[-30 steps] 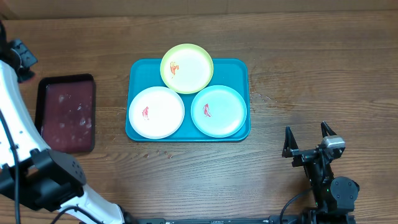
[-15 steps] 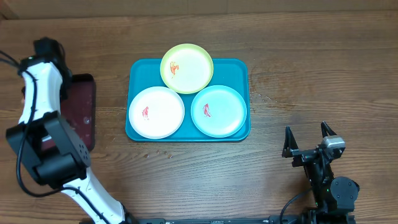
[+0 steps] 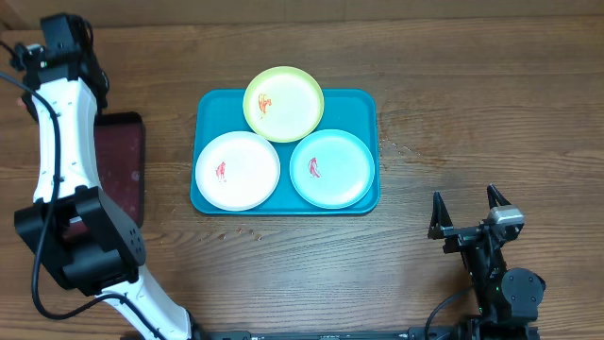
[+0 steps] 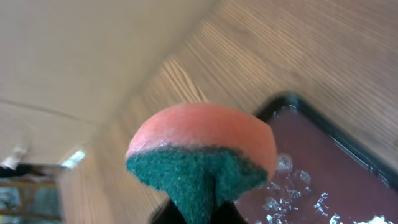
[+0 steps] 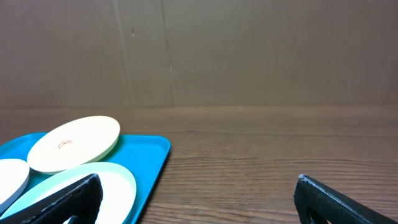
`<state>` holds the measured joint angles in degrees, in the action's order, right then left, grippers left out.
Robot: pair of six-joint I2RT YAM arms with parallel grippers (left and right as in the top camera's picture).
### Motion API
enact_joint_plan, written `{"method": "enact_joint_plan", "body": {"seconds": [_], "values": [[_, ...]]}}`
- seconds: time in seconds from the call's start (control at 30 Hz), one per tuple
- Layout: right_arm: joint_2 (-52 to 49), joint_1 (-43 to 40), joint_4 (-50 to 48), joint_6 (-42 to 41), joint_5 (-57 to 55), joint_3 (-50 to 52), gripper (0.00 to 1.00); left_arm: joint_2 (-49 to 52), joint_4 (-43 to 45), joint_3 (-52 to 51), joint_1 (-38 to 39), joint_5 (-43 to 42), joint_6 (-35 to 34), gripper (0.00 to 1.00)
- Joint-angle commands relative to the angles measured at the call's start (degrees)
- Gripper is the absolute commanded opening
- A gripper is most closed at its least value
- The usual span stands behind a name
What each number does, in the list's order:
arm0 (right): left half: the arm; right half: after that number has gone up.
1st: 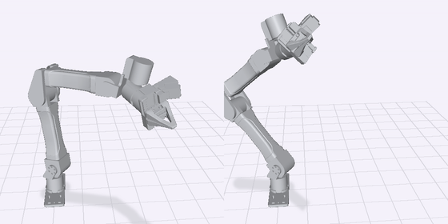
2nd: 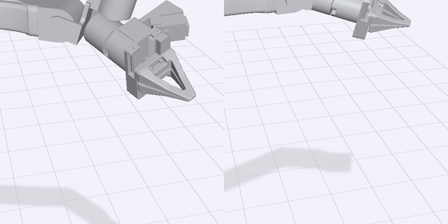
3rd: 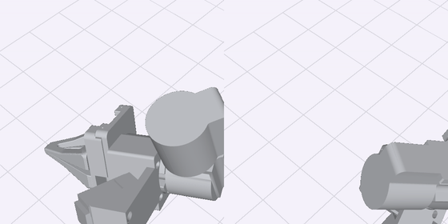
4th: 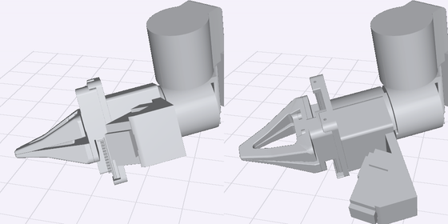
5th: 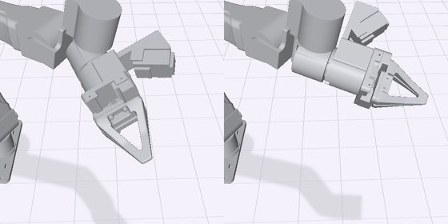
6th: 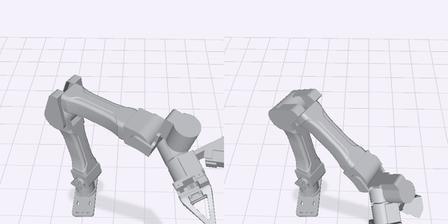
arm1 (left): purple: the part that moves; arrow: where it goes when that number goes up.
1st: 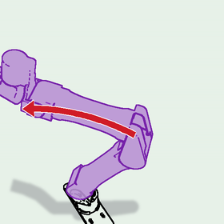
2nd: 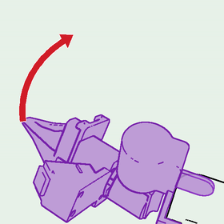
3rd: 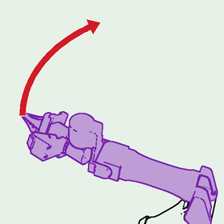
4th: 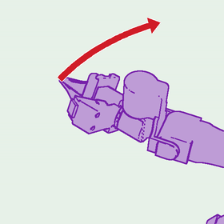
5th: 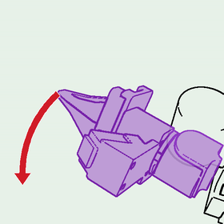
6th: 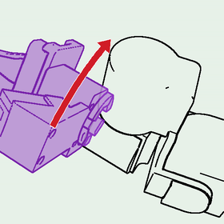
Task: Clean dirty plates on tray and stack at the side
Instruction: 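Lift the sponge out of the water tray with the left gripper, then carry the sponge to the white plate and place it on it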
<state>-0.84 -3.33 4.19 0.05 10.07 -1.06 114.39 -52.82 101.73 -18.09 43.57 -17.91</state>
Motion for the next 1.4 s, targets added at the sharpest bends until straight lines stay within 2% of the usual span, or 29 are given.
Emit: {"method": "enact_joint_plan", "body": {"seconds": [0.0, 0.17, 0.2, 0.3, 0.43, 0.53, 0.67, 0.8, 0.9, 0.97, 1.0, 1.13, 1.27, 1.37], "values": [[0.7, 0.2, -0.2, 0.4, -0.4, 0.6, 1.00, 3.0, 0.8, -8.5, -1.2, -1.1, -2.5, 0.04], [0.7, 0.2, -0.2, 0.4, -0.4, 0.6, 1.00, 1.9, -0.2, -5.0, 1.5, 19.4, -2.2, 0.04], [0.7, 0.2, -0.2, 0.4, -0.4, 0.6, 1.00, 1.4, -0.4, -3.1, 2.2, 21.0, -1.2, 0.04], [0.7, 0.2, -0.2, 0.4, -0.4, 0.6, 1.00, -0.5, -1.4, 4.3, 4.2, 19.1, 0.1, 0.04], [0.7, 0.2, -0.2, 0.4, -0.4, 0.6, 1.00, -3.2, -1.0, 9.2, 5.4, 7.8, 0.0, 0.04], [0.7, 0.2, -0.2, 0.4, -0.4, 0.6, 1.00, -2.8, -1.8, 7.5, 4.8, 0.3, -0.7, 0.04], [0.7, 0.2, -0.2, 0.4, -0.4, 0.6, 1.00, -0.1, -0.3, -1.7, 3.6, -7.0, -2.3, 0.04], [0.7, 0.2, -0.2, 0.4, -0.4, 0.6, 1.00, 2.7, -0.7, -8.3, 3.4, 2.9, -7.3, 0.04], [0.7, 0.2, -0.2, 0.4, -0.4, 0.6, 1.00, 1.9, -2.7, -6.6, 3.4, 9.4, -7.6, 0.04], [0.7, 0.2, -0.2, 0.4, -0.4, 0.6, 1.00, 0.5, -5.3, -2.1, 3.4, 10.2, -7.7, 0.04], [0.7, 0.2, -0.2, 0.4, -0.4, 0.6, 1.00, -1.3, -7.4, 2.9, 3.5, 6.0, -7.9, 0.04], [0.7, 0.2, -0.2, 0.4, -0.4, 0.6, 1.00, -6.7, -9.4, 11.3, 3.5, -11.9, -7.9, 0.04], [0.7, 0.2, -0.2, 0.4, -0.4, 0.6, 1.00, -12.9, -11.2, 13.6, 3.4, -30.8, -7.8, 0.04], [0.7, 0.2, -0.2, 0.4, -0.4, 0.6, 1.00, -15.1, -14.5, 13.5, 3.7, -40.6, -6.4, 0.04]]}}
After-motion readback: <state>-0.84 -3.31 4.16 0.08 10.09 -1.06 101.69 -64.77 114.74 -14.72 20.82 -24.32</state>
